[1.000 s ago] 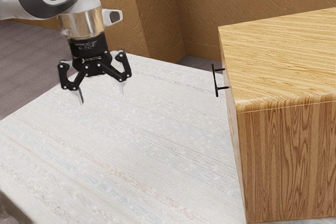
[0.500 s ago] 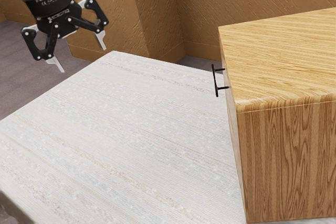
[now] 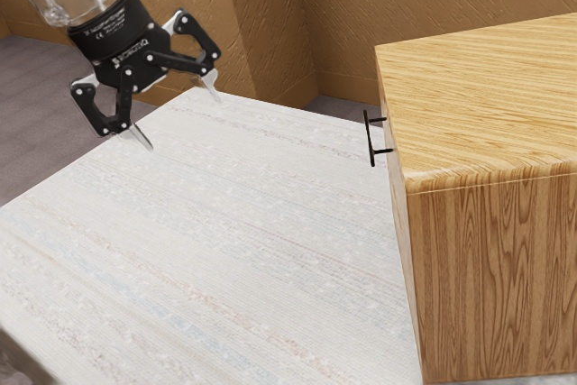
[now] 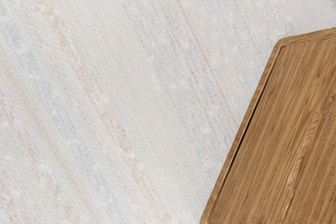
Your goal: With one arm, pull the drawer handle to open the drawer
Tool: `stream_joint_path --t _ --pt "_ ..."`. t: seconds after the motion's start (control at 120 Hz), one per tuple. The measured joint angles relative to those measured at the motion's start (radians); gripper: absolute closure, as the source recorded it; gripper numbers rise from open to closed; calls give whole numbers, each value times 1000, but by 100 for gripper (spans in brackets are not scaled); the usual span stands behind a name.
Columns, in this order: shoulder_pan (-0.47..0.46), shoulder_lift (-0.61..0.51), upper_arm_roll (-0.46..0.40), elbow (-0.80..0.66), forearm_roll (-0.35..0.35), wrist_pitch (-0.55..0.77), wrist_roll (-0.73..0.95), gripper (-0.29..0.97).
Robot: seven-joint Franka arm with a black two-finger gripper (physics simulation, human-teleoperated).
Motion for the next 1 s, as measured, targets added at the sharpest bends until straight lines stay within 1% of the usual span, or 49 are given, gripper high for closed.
stream_joint_path --t 0.033,0.058,0.092,0.117,0.158,0.2,0.25,0.383,0.458,0.608,0.683,0.808,0.9,1.0 --pt "-155 -50 96 -2 61 28 -7 0" --pt "-255 -91 149 -3 115 46 -13 0" --pt "-358 -147 198 -6 184 67 -20 0" --pt "-413 -185 225 -9 230 80 -25 0" --pt "-466 -222 251 -13 289 100 -32 0" --pt "-504 -239 276 -13 332 118 -34 1" --pt "-536 -262 298 -16 365 146 -33 1" --pt "-668 -410 320 -29 443 200 -23 3" --pt "-700 -444 322 -53 470 218 -20 4" --pt "-727 -455 321 -101 493 247 -24 6" --pt "-730 -459 323 -101 498 259 -19 6" --pt "-735 -510 342 -93 503 277 -3 7" --pt "-772 -554 368 -76 537 288 16 7" --pt "-797 -570 377 -71 557 297 40 8"
